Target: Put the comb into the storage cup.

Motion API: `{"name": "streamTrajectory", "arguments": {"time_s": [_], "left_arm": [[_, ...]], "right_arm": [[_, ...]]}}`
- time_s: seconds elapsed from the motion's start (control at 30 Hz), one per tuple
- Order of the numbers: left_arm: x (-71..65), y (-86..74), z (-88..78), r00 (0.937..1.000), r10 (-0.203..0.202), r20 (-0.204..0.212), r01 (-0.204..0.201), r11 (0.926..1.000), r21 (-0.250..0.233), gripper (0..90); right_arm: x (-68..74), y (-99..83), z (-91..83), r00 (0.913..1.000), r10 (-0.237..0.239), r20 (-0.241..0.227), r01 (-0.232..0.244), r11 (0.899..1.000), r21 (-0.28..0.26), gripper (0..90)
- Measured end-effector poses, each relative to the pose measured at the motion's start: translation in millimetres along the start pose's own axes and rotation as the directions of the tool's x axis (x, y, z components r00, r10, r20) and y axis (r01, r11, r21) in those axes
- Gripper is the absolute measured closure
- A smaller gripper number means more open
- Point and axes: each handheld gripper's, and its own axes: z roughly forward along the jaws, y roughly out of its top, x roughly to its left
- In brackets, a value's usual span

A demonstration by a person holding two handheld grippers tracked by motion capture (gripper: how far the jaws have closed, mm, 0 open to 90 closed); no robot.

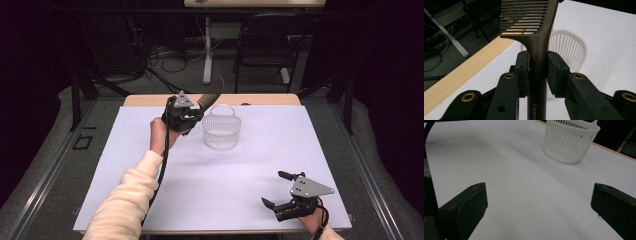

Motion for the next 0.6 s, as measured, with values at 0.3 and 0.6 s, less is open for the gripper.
{"name": "streamTrajectory", "arguments": {"time_s": [0.3,0.6], "left_arm": [[-0.1,4.7,2.1,1.0000,0.002,-0.010,-0.002,0.9999,-0.015,72.0],[-2.2,9.8,7.6,0.9999,0.007,-0.008,-0.007,0.9995,-0.032,72.0]], "right_arm": [[0.4,0.2,0.0,1.0000,-0.002,0.001,0.002,1.000,0.001,0.4],[-0.2,0.2,0.8,1.0000,-0.003,-0.004,0.003,1.000,0.002,0.4]]}}
